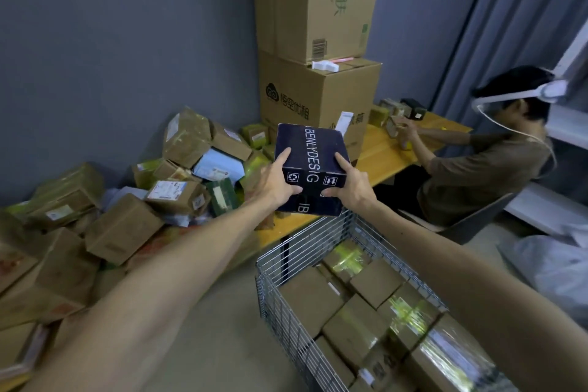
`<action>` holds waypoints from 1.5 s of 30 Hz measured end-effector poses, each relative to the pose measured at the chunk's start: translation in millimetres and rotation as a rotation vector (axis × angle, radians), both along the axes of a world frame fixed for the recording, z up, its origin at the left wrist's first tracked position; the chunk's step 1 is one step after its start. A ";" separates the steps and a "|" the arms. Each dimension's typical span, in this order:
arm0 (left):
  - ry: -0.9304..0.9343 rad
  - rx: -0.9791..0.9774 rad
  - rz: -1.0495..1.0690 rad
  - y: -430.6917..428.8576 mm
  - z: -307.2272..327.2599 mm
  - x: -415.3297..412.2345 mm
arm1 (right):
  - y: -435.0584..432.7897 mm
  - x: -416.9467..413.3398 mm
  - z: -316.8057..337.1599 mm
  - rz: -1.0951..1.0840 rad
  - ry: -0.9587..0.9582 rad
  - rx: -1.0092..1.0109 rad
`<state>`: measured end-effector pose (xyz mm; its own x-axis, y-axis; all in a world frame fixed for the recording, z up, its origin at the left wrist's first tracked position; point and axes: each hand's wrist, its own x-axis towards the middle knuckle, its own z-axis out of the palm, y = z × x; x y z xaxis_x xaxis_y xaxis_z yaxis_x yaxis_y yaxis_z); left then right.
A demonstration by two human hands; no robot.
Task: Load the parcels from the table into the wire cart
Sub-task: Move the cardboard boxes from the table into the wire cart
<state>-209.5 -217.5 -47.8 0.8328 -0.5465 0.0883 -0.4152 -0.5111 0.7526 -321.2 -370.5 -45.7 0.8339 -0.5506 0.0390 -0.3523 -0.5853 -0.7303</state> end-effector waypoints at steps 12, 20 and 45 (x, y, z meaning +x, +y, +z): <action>0.006 -0.036 -0.340 -22.0 -20.8 -89.6 | 19.8 -141.2 -9.9 -0.264 -0.004 -0.069; 0.028 0.037 -0.569 -28.8 -59.7 -179.5 | 46.8 -250.5 -49.1 -0.475 0.056 -0.007; 0.186 0.369 -0.834 -142.3 -180.6 -328.2 | -32.4 -413.4 -205.1 -0.642 0.143 0.374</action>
